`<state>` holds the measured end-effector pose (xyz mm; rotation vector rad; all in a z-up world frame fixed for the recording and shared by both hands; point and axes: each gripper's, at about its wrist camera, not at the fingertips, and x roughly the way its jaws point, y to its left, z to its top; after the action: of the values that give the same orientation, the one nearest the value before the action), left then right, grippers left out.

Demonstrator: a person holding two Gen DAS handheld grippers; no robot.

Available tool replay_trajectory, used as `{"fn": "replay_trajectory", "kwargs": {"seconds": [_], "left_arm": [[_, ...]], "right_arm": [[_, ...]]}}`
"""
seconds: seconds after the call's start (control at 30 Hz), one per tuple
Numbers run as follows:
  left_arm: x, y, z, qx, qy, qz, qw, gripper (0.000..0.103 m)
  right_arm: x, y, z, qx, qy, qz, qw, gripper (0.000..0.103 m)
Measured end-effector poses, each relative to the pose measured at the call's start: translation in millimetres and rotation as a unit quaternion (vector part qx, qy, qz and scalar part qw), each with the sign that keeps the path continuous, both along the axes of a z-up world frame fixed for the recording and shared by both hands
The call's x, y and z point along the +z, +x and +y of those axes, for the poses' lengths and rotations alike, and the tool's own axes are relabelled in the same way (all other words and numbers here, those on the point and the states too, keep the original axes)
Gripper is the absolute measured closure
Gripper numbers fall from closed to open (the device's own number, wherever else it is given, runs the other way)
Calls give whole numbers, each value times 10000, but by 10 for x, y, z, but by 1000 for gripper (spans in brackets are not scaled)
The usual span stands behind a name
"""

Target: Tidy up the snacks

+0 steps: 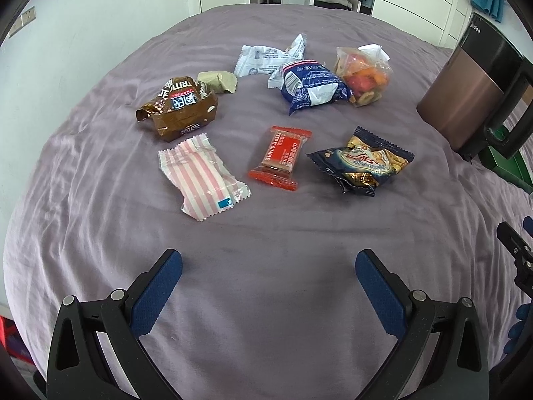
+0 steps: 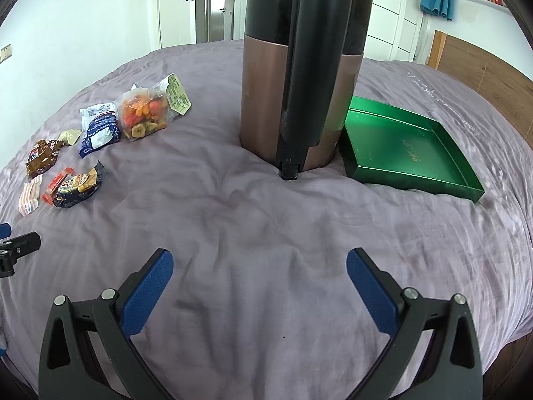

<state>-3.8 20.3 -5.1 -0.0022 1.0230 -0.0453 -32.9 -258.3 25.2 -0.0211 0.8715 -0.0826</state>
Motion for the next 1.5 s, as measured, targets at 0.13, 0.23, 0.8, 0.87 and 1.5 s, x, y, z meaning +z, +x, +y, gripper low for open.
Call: {"fn": "replay_trajectory", "kwargs": {"seconds": [0.13,0.23,0.8,0.87,1.5], "left_arm": [[17,0,49,30,-43,-15,10000,1],[28,13,100,96,-68,-28,9999,1],[37,23,115,118,-71,-47,9999,1],[33,26,107,121,-72,-42,9999,1],[57,69,145,172,-140,-64,9997,1]], "right_arm": [[-3,-6,-1,3,3,-3,10000,0],[-16,-4,0,15,1,2,10000,0],[-5,-10,26,71,-16,-36,10000,0],[-7,-10,24,71,-10,-38,10000,0],[52,50,178,310,-71,-59,9995,0]]}}
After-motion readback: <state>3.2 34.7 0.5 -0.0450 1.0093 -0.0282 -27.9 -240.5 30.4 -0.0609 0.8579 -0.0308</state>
